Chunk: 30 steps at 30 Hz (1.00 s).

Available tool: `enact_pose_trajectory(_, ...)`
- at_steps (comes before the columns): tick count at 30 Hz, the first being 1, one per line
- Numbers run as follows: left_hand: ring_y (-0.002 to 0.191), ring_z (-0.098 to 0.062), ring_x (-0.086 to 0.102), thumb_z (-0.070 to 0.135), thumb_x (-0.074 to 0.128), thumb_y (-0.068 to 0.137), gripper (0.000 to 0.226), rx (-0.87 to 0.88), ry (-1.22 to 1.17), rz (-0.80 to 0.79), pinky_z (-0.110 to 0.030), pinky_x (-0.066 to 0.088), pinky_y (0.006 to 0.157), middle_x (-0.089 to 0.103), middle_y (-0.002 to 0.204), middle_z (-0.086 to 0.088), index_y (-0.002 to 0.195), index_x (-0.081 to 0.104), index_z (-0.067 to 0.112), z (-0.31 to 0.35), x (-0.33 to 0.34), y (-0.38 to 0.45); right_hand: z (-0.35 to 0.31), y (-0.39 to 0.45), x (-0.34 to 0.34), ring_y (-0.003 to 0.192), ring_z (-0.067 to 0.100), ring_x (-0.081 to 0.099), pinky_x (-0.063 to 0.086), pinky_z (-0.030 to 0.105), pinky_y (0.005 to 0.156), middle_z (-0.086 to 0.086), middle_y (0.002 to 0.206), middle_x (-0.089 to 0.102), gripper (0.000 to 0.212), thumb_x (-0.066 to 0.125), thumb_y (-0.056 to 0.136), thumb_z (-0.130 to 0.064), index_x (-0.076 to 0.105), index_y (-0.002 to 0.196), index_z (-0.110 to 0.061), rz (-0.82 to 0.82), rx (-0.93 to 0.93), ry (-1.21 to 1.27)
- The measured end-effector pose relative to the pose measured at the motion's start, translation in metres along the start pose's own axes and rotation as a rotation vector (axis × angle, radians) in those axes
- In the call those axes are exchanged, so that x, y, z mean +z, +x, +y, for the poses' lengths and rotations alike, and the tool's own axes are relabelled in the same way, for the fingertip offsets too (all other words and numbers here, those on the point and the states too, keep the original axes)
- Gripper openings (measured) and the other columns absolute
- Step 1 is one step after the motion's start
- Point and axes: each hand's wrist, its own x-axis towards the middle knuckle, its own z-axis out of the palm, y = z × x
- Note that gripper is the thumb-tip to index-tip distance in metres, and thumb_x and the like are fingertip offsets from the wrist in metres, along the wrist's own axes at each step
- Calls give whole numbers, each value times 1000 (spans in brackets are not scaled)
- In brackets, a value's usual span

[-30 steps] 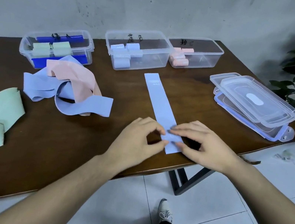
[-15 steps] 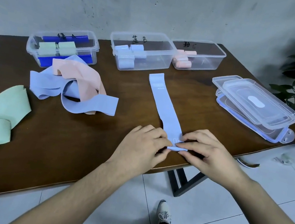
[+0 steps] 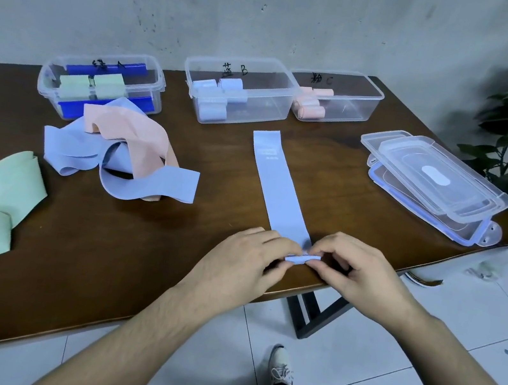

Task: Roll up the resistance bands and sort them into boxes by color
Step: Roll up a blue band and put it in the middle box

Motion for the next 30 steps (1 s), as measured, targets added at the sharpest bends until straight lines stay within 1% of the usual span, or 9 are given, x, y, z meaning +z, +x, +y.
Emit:
enact_pose_trajectory(2,72,-3,37,20,69,90,14,-38,-12,1,-12,36,71,63,89,11,103,71,20,1,0,0,-1,2,0,78,-8,53,35,5,71,-11,94,64,7,70,88,-14,72,95,-16,-7,16,31)
enact_pose_trajectory(4,74,-6,47,21,68,90,14,-48,1,-11,-16,43,72,64,91,9,103,72,19,1,0,0,1,2,1,79,-6,54,36,6,71,-9,96,64,9,72,89,-13,73,96,-16,-22,32,35)
enact_pose_trajectory(7,77,-14,56,28,59,92,20,-65,35,-22,-29,50,73,62,92,7,102,73,18,2,1,0,8,1,2,84,7,59,43,18,70,-12,102,59,14,70,92,-24,74,106,-20,-60,36,-15)
enact_pose_trajectory(9,75,-15,55,35,54,89,28,-83,51,-8,-30,50,71,56,91,7,100,75,20,1,2,1,10,1,1,83,13,59,46,24,70,-11,104,56,21,66,94,-33,73,110,-21,-78,5,-57)
enact_pose_trajectory(15,72,-15,55,33,56,88,26,-90,46,14,-32,52,70,57,89,7,97,77,19,0,4,2,9,5,0,93,6,56,42,14,85,-6,106,57,26,56,100,-29,74,113,-15,-108,-107,-205)
enact_pose_trajectory(19,74,-15,57,27,60,91,20,-99,28,7,-25,48,74,58,90,7,99,77,18,0,1,3,6,8,1,97,4,60,44,14,86,-11,107,60,21,57,101,-26,72,114,-19,-99,-6,-94)
enact_pose_trajectory(23,75,-13,56,21,61,93,16,-107,10,28,-19,43,74,61,93,7,103,73,18,0,0,5,4,16,-2,92,4,59,42,16,79,-19,98,58,9,60,98,-20,65,101,-27,-137,80,-64)
enact_pose_trajectory(26,73,-13,56,16,63,93,10,-108,16,42,-18,41,72,59,91,5,98,72,17,0,0,5,3,19,-1,93,8,58,45,21,81,-15,100,57,12,55,98,-27,67,99,-24,-129,47,-118)
enact_pose_trajectory(30,72,-13,57,18,62,95,11,-110,67,25,-23,49,70,57,91,4,99,72,16,0,1,6,4,19,-1,91,5,53,40,12,81,-11,106,54,18,59,97,-31,71,106,-21,-113,-2,-170)
